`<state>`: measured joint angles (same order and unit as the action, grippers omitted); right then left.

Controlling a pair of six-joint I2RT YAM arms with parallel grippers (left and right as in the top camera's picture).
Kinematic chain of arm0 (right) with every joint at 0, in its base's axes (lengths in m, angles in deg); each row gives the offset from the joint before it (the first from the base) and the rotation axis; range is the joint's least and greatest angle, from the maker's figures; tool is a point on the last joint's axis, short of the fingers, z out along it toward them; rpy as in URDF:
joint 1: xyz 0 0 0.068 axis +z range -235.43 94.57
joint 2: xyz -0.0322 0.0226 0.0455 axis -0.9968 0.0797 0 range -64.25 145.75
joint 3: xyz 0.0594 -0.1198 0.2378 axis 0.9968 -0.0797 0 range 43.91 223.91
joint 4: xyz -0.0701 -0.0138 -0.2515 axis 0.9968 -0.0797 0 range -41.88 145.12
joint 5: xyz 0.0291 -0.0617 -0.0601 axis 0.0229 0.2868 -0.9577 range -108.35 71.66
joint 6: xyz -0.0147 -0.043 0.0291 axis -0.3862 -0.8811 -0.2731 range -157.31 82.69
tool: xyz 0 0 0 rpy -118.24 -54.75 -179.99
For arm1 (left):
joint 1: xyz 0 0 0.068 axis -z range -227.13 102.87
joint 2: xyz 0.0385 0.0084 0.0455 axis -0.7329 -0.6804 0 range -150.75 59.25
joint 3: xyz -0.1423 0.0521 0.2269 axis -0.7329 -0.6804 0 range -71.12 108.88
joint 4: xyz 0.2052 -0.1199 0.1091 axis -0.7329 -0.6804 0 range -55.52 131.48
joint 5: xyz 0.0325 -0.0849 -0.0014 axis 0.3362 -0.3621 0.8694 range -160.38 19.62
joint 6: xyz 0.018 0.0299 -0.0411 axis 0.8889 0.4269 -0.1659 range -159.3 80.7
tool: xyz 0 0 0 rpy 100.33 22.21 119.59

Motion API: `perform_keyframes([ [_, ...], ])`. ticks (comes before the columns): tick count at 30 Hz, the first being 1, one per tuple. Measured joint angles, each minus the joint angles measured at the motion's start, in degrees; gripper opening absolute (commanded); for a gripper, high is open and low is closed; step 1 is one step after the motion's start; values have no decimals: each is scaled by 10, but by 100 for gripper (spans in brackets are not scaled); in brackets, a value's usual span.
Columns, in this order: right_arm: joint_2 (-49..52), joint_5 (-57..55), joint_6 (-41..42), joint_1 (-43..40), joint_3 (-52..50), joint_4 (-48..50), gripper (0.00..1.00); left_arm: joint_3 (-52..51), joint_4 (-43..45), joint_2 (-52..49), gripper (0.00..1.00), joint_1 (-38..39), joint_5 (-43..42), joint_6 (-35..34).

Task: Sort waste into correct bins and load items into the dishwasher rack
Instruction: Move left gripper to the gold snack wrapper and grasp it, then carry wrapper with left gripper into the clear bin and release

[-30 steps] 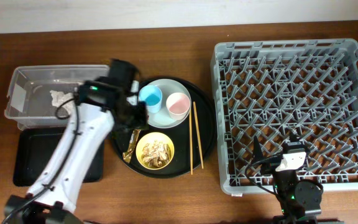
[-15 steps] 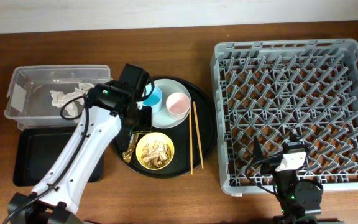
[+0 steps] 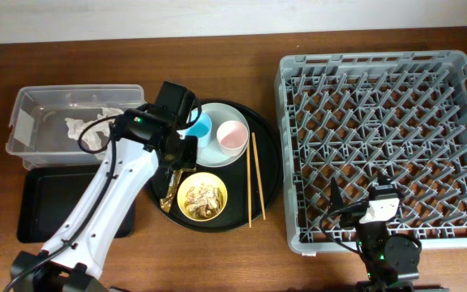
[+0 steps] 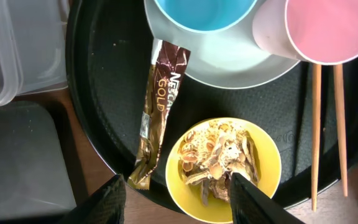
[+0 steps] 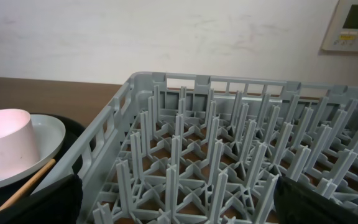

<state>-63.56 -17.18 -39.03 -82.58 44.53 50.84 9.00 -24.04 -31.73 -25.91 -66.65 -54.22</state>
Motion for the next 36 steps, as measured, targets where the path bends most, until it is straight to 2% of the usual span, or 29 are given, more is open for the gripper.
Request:
perform_keyframes([
  [3,0,0,0,0,0,0,98,-3,9,0,54,0,-3,6],
  [7,0,0,0,0,0,0,98,-63,65,0,54,0,3,6],
  [13,0,0,0,0,0,0,98,-196,252,-3,54,-1,13,6],
  [17,0,0,0,0,0,0,98,-256,319,-3,54,-1,23,6],
  [22,0,0,0,0,0,0,98,-293,346,-3,54,-1,52,6],
  [28,0,0,0,0,0,0,98,-297,347,-3,54,-1,44,6],
  [33,0,0,0,0,0,0,98,-263,274,45,63,-1,-2,4],
  [36,0,0,0,0,0,0,98,-247,270,99,63,-1,3,4],
])
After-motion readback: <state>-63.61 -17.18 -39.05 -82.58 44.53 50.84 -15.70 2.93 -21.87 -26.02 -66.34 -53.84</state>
